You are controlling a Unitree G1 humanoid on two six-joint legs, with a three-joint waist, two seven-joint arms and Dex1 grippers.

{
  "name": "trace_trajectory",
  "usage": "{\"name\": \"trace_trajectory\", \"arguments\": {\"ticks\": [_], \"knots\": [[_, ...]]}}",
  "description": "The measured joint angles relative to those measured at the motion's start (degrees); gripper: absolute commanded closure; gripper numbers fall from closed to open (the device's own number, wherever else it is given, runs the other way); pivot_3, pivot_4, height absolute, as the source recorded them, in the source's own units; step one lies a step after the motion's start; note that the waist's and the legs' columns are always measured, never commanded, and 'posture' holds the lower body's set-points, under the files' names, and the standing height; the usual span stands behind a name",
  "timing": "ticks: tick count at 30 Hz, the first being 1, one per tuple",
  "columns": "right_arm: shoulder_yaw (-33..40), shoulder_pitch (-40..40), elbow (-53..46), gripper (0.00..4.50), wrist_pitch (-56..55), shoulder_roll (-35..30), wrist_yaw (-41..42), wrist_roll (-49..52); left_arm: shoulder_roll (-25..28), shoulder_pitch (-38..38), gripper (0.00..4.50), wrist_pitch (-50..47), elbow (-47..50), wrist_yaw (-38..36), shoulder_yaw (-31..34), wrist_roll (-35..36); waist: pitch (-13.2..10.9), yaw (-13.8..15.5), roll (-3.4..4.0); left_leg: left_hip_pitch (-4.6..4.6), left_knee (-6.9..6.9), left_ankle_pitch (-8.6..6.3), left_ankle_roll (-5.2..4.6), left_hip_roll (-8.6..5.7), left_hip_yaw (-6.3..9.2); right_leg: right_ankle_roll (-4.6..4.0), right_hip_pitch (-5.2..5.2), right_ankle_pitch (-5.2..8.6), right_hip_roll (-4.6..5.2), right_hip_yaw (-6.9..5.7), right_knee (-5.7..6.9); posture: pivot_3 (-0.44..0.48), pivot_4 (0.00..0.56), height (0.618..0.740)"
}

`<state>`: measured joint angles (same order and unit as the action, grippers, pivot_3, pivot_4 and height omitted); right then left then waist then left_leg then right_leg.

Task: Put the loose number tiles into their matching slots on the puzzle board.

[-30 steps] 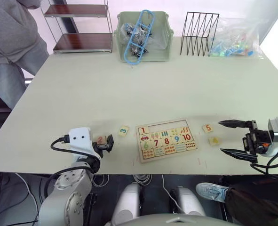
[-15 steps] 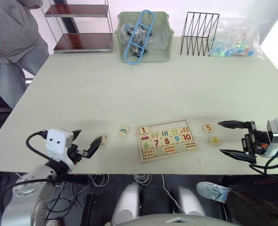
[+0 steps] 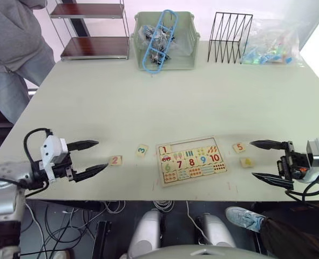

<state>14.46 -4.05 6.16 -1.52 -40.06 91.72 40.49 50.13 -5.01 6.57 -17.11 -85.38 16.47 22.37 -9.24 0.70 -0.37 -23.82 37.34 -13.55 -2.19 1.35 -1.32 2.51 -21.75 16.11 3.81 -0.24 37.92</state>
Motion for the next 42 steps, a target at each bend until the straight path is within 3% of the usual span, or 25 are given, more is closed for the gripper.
{"name": "trace_trajectory", "arguments": {"ticks": [4,16,25,32,35,36,42], "knots": [[0.05,0.06,0.04,0.00,-0.10,0.11,-0.04,-0.03,0.96,-7.36,0.07,6.84,-9.35,-5.05,-6.86,-1.98,0.00,0.01,-0.01,-0.01,0.00,0.00,-0.01,-0.03,-0.03,0.10,-0.01,-0.06,0.12,-0.14,0.03,0.000,0.150,0.740],[1.05,1.92,-0.26,0.00,-1.20,0.08,-0.28,-0.03,4.81,-20.68,0.07,18.15,-23.13,-5.29,-28.00,-1.77,-0.01,-0.03,-0.01,0.00,0.08,0.01,-0.03,-0.05,-0.08,0.27,0.00,-0.14,-0.40,-0.40,0.15,0.000,0.150,0.740],[1.28,2.81,-3.13,0.00,-0.89,0.07,-2.00,0.03,6.45,-23.94,0.07,19.56,-26.74,-5.36,-32.96,-0.20,-0.01,-0.02,-0.01,0.05,0.17,0.01,-0.03,0.06,-0.07,0.29,0.01,-0.13,-0.67,-0.34,0.24,0.000,0.150,0.740],[1.27,2.81,-3.97,0.00,0.24,0.06,-3.39,0.04,6.55,-24.44,2.10,19.65,-27.44,-5.36,-34.57,1.45,-0.01,-0.02,-0.01,0.05,0.17,0.01,-0.03,0.06,-0.09,0.28,0.00,-0.13,-0.69,-0.31,0.24,0.000,0.150,0.740],[1.27,2.81,-4.63,0.00,0.76,0.01,-3.61,0.04,6.55,-24.38,3.42,19.45,-27.34,-5.36,-34.75,1.98,-0.01,-0.02,-0.01,0.05,0.17,0.01,-0.03,0.06,-0.08,0.28,0.01,-0.13,-0.69,-0.31,0.25,0.000,0.150,0.740],[1.27,2.81,-5.01,0.00,0.98,-0.01,-3.72,0.04,6.55,-24.32,3.59,19.08,-27.31,-5.36,-34.76,2.16,-0.01,-0.02,-0.01,0.06,0.17,0.01,-0.03,0.06,-0.08,0.28,0.00,-0.13,-0.69,-0.31,0.25,0.000,0.150,0.740],[1.27,2.81,-5.23,0.00,1.33,-0.02,-4.52,0.05,6.68,-23.43,3.58,16.85,-25.70,-5.38,-34.78,3.46,-0.01,-0.01,-0.01,0.05,0.18,0.01,-0.03,0.07,-0.08,0.29,0.01,-0.13,-0.70,-0.31,0.25,0.000,0.150,0.740]]}}
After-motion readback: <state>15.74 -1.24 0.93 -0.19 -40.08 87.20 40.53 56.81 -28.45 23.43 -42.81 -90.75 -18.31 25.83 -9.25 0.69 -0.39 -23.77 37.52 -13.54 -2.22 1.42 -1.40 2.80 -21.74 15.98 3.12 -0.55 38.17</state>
